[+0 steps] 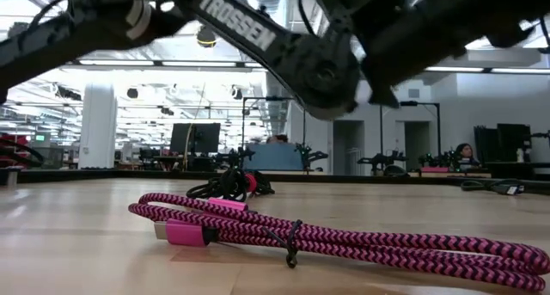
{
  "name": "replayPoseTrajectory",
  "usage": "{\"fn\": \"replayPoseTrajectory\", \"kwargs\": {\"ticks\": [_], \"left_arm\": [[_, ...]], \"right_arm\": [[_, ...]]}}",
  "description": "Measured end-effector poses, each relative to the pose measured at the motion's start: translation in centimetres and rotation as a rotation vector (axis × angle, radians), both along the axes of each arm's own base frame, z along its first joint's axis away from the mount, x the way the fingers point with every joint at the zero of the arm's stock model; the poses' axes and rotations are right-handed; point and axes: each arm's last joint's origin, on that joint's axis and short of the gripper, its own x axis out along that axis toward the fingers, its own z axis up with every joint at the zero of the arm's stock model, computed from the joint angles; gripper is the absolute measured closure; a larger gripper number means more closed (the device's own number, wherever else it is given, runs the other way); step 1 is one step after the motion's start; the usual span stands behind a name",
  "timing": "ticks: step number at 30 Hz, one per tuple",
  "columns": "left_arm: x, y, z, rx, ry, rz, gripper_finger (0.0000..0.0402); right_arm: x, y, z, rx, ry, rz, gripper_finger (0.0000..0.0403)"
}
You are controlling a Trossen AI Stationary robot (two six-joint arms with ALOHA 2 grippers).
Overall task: Pick and place USB-C Cables
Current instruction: Put the blue cable charger into the yellow bin
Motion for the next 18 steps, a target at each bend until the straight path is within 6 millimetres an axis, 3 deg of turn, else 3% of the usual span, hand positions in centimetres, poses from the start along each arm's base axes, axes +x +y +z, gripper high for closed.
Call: {"fn": "replayPoseTrajectory", "kwargs": {"ticks": [4, 8, 13, 18], "left_arm": [[1.2, -0.2, -1.8, 0.002, 0.038, 0.013, 0.0395], [1.1, -0.1, -3.3, 0.031, 0.040, 0.089, 0.0395], [1.3, 0.0, -3.6, 0.044, 0.065, 0.126, 0.0393], [1.3, -0.5, -3.8, 0.132, 0.046, 0.162, 0.0364]], "right_arm": [[0.0, 0.0, -0.1, -0.008, 0.004, -0.001, 0.0241], [0.1, 0.0, -0.1, -0.044, 0.012, -0.003, 0.0241], [0.3, -0.2, -0.2, -0.077, 0.023, -0.016, 0.0241], [0.4, -0.3, -0.4, -0.096, 0.032, -0.023, 0.0241]]}}
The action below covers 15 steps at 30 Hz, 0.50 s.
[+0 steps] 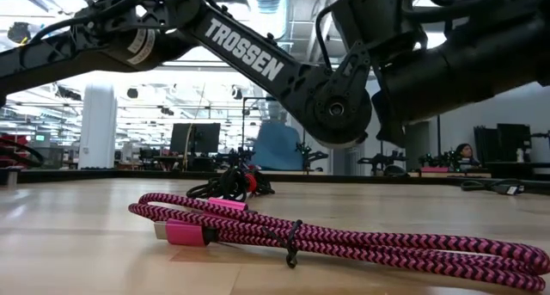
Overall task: Pick and place USB-C Cables
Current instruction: Put the blue cable charger into the yellow bin, then put the right black cable charger into the yellow bin
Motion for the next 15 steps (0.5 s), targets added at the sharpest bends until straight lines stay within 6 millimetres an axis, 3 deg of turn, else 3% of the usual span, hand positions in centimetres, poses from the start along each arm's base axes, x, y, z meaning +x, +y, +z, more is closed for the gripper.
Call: {"fn": "replayPoseTrajectory", "kwargs": {"ticks": [10, 15], "left_arm": [[-0.2, -2.1, -0.9, 0.157, 0.029, 0.082, 0.0243], [-0.2, -2.5, -0.6, 0.169, 0.042, 0.079, 0.0218]], "right_arm": [[0.4, -0.3, -0.1, -0.033, 0.012, -0.020, 0.0241], [0.5, -0.3, -0.1, -0.041, 0.015, -0.025, 0.0241]]}}
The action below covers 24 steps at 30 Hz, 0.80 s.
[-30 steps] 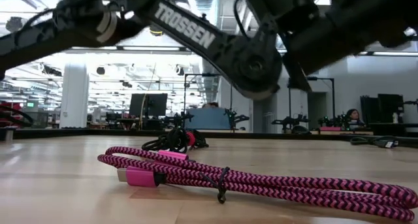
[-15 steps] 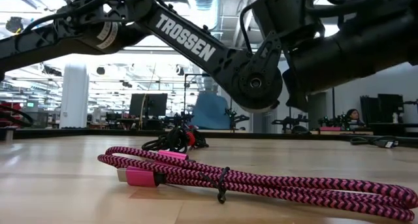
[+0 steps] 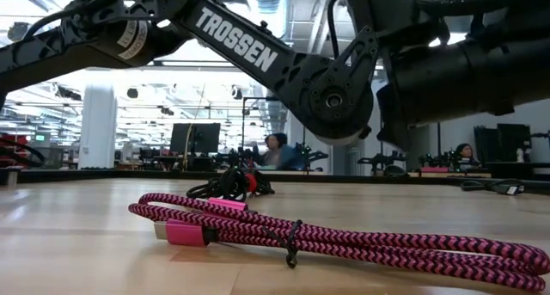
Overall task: Pick and place USB-C Cables
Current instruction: Put the right black cable charger into the yellow bin
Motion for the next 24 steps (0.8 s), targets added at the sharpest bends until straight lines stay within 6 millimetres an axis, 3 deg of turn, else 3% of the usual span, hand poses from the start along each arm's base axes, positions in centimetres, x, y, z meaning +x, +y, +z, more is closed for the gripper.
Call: {"fn": "replayPoseTrajectory", "kwargs": {"ticks": [6, 12, 16, 24], "left_arm": [[0.1, -0.1, 2.1, -0.017, 0.048, 0.023, 0.0217], [0.2, 0.3, 4.3, 0.041, 0.316, 0.168, 0.0216], [-0.1, 1.0, 6.3, 0.011, 0.433, 0.165, 0.0224], [-0.5, 1.7, 5.4, 0.001, 0.630, 0.128, 0.0293]], "right_arm": [[0.0, 0.0, 0.0, -0.003, 0.001, -0.004, 0.0241], [-0.4, 0.0, 0.0, -0.019, -0.003, -0.078, 0.0241], [-0.7, 0.0, 0.0, -0.030, -0.006, -0.107, 0.0241], [-1.1, 0.2, 0.2, -0.012, -0.015, -0.092, 0.0241]]}}
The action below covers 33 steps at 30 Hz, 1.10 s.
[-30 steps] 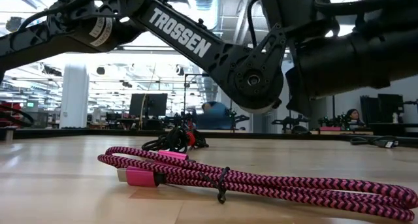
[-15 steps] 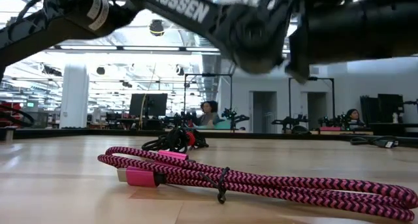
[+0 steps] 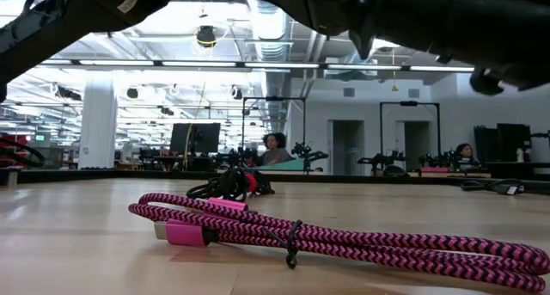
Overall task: Pick and place USB-C Cables
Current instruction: Put the right black cable charger into the yellow bin
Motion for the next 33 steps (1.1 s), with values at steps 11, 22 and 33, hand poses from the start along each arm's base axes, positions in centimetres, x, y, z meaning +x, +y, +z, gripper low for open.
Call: {"fn": "replayPoseTrajectory", "kwargs": {"ticks": [11, 22, 33], "left_arm": [[-0.9, 0.2, 0.9, -0.004, 0.142, 0.008, 0.0335], [-3.7, 1.0, 1.9, -0.124, 0.178, -0.090, 0.0380], [-16.1, 5.1, 3.8, -0.116, -0.124, 0.249, 0.0395]], "right_arm": [[-0.5, 0.2, 0.0, 0.002, -0.004, -0.004, 0.0241], [-1.3, 0.7, 0.0, 0.003, -0.006, 0.024, 0.0241], [0.4, -1.1, -1.6, 0.017, -0.020, -0.168, 0.0241]]}}
